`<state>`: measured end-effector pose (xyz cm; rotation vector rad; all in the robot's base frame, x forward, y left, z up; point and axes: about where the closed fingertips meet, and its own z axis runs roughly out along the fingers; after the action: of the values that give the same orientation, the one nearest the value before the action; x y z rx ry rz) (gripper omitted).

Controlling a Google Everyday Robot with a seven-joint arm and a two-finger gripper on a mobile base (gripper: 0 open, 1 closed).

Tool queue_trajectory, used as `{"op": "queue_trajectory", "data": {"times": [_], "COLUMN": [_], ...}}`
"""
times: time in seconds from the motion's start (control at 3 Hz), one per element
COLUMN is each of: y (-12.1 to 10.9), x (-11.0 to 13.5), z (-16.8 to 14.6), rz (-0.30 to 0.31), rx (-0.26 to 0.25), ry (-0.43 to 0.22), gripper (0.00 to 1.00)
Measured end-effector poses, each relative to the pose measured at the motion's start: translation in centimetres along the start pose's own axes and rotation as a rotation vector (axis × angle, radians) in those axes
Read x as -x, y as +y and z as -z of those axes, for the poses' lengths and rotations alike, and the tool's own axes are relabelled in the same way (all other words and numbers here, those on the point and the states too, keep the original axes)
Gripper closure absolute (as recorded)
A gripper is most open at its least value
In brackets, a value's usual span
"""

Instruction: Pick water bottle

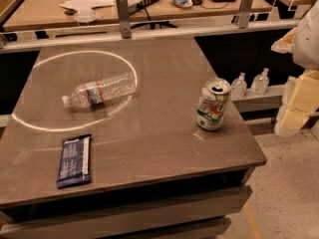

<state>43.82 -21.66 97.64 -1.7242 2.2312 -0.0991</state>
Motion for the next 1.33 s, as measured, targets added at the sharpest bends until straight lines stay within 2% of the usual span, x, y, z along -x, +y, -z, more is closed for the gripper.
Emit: {"op": "queue_trajectory", "data": {"times": [0.33, 0.67, 1.0, 1.33], "y": [0.0, -0.4, -1.3, -2.0], "x": [0.0, 2.6, 7.3, 12.3], "z": [0.0, 0.6, 0.6, -1.7], "rz": [0.000, 0.047, 0.111, 0.135], "rx": [0.000, -0.029, -0.064, -0.058], "ry": [0.000, -0.039, -0.048, -0.051], "gripper": [0.00, 0.00, 0.00, 0.00]}}
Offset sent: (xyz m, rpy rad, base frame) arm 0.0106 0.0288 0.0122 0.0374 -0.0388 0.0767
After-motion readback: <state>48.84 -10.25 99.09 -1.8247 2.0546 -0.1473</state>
